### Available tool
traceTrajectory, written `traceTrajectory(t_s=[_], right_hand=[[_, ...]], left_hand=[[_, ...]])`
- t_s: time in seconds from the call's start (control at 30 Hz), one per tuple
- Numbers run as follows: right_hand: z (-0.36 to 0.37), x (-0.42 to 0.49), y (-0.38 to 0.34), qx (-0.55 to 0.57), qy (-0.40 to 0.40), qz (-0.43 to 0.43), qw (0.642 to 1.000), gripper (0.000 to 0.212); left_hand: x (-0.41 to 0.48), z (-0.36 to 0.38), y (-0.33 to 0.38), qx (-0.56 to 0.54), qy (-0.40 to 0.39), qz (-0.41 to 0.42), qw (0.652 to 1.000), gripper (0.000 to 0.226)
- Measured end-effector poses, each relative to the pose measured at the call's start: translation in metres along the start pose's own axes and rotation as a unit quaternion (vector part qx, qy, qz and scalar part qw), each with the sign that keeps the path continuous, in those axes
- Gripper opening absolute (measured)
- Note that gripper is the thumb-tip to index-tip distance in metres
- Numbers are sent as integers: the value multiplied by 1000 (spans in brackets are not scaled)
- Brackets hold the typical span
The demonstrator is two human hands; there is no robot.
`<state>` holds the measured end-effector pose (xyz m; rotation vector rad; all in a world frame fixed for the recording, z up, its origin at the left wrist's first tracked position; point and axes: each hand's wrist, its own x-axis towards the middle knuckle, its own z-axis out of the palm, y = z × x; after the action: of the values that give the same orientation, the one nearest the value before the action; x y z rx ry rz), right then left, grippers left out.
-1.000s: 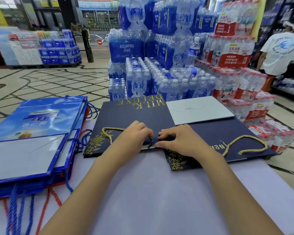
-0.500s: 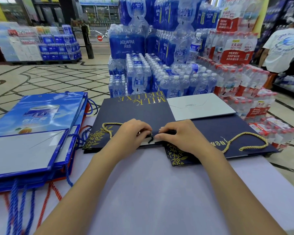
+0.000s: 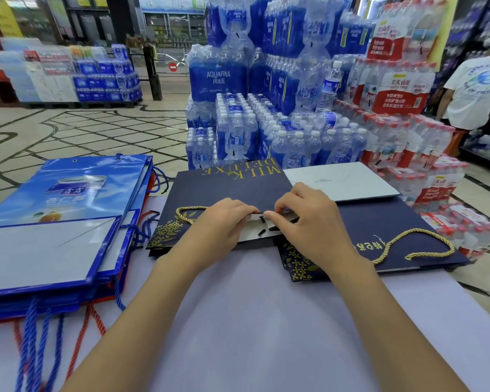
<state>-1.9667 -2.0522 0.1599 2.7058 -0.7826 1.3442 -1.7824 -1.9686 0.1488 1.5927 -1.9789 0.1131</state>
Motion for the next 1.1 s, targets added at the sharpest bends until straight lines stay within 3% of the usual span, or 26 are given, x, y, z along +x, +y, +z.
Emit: traceTrajectory(t_s=[0.2, 0.4, 0.63, 0.93, 1.1], right_hand=[[14, -7, -17, -127, -88, 38, 987, 26], [18, -8, -24, -120, -65, 50, 989, 27], [17, -9, -10, -80, -159, 32, 983, 23], [13, -7, -14, -61, -195, 64, 977, 20], [14, -8, -13, -73, -188, 39, 979, 17]], left_hand=[[1, -1, 2, 9, -13, -6, 1000, 31], [1, -4, 5, 13, -20, -9, 1000, 35], [0, 0, 6, 37, -51, -13, 998, 42], [3, 10, 4, 52, -57, -39, 996, 34], [6, 12, 3, 66, -65, -55, 994, 34]])
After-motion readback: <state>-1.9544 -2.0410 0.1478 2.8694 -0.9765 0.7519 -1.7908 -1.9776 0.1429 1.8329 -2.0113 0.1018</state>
